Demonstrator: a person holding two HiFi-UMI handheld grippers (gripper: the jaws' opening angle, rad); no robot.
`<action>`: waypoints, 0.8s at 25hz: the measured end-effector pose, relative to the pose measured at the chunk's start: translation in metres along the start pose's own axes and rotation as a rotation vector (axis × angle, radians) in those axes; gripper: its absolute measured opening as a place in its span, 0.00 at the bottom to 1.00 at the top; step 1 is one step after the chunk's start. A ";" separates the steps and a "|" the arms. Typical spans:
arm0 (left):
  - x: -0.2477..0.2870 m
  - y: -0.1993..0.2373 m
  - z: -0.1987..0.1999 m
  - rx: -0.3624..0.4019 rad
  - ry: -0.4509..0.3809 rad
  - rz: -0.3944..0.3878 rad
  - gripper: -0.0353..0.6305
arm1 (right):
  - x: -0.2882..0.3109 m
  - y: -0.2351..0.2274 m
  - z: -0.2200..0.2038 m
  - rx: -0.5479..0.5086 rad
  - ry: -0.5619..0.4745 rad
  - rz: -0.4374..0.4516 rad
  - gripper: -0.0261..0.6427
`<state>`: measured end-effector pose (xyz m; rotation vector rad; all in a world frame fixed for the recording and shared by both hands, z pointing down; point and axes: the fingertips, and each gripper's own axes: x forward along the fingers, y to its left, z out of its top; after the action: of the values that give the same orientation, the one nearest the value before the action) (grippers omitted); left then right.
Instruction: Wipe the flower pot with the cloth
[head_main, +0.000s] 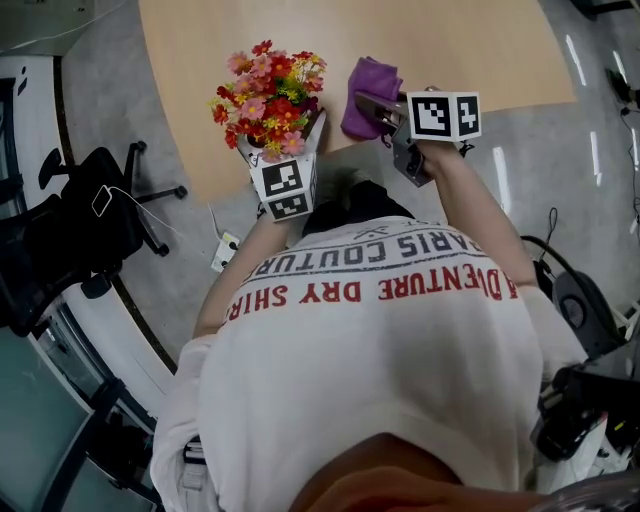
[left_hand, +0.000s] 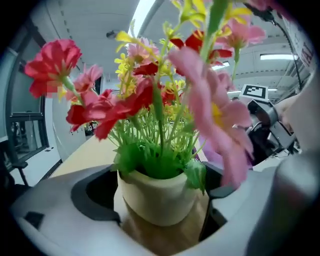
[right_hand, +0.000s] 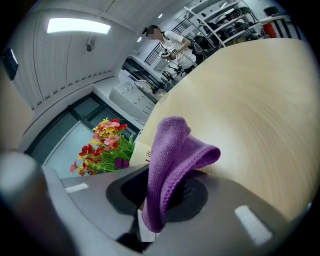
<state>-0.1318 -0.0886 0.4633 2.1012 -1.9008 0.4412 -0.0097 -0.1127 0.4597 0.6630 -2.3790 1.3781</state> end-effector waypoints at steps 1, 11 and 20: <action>0.001 0.002 0.000 0.000 0.001 0.005 0.84 | 0.001 0.000 0.001 -0.001 0.001 0.002 0.10; 0.002 0.014 -0.006 0.068 0.027 -0.156 0.80 | 0.023 0.013 0.004 -0.009 0.008 0.023 0.11; -0.013 -0.003 -0.003 0.244 0.047 -0.518 0.80 | 0.020 0.043 0.002 -0.054 0.018 0.086 0.10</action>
<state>-0.1304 -0.0753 0.4610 2.5955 -1.2511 0.6122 -0.0491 -0.1005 0.4371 0.5368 -2.4470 1.3431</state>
